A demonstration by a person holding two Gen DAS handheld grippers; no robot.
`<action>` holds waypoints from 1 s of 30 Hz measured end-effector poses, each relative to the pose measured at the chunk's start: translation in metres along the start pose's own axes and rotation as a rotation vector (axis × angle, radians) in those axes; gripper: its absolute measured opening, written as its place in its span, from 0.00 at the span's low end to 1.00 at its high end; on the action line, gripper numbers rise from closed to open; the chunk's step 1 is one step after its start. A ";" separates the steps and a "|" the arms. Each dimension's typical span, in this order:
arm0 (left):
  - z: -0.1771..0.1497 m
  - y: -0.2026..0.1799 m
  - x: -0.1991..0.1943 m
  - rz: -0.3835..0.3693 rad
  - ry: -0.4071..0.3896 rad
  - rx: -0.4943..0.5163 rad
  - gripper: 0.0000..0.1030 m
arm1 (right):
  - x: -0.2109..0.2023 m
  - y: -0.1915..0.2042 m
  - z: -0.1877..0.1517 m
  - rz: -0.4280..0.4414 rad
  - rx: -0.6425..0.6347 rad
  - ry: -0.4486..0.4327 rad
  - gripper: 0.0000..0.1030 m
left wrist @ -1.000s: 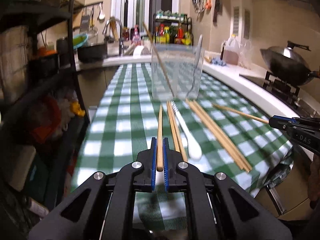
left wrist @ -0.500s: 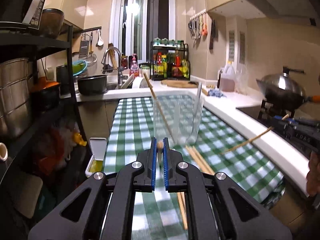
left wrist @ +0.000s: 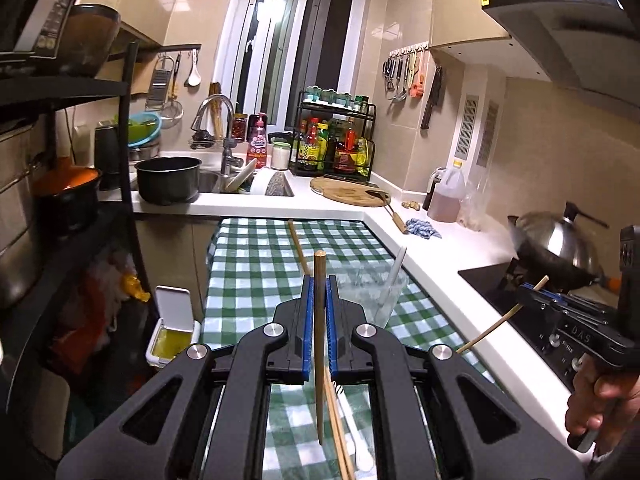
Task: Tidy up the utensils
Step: 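Lift the chopstick with the right gripper while the left gripper carries its chopstick to the container, then open the right gripper over the container while the left gripper releases its chopstick inside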
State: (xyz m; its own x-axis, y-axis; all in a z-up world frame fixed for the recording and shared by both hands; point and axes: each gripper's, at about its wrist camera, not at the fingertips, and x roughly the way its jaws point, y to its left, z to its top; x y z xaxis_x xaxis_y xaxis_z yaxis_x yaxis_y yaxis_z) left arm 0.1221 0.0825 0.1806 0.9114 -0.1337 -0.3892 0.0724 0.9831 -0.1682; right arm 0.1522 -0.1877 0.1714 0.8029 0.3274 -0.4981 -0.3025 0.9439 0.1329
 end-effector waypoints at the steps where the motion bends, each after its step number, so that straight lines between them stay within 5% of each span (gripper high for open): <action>1: 0.007 0.000 0.003 -0.007 -0.001 -0.003 0.06 | 0.002 0.001 0.008 0.008 0.002 0.000 0.06; 14: 0.108 -0.018 0.040 -0.034 -0.222 0.046 0.06 | 0.006 0.020 0.124 0.078 -0.053 -0.153 0.06; 30: 0.049 -0.018 0.157 -0.027 -0.022 0.084 0.06 | 0.125 0.021 0.088 0.071 -0.085 0.071 0.06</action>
State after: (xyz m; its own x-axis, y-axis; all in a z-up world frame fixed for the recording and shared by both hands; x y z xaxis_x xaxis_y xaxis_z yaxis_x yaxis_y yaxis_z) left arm 0.2841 0.0501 0.1669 0.9175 -0.1579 -0.3650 0.1295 0.9864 -0.1013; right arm 0.2914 -0.1235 0.1877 0.7406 0.3866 -0.5496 -0.4024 0.9102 0.0980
